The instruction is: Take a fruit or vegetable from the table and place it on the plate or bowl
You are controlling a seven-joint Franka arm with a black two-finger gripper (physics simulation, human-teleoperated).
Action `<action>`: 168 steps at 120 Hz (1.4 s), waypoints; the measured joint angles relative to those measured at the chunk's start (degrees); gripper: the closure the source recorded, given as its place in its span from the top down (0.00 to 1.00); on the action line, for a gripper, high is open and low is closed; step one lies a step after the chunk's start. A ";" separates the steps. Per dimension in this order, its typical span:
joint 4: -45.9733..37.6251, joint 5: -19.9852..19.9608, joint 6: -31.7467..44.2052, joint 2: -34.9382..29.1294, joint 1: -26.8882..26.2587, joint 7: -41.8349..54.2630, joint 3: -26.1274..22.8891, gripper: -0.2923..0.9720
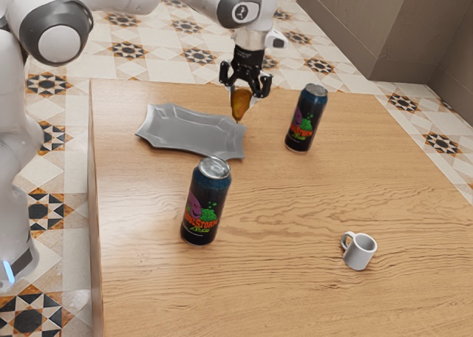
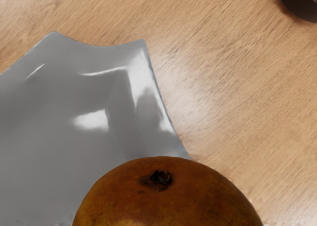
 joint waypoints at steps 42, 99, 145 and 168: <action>-5.96 6.91 -1.23 -4.50 7.40 -1.70 2.19 0.44; -5.98 7.29 0.32 -3.46 -2.57 -2.85 1.64 0.60; -4.88 6.12 -0.02 -3.76 -16.79 -2.79 2.23 0.76; -1.81 5.54 -3.07 -5.24 -11.97 -2.56 0.70 0.77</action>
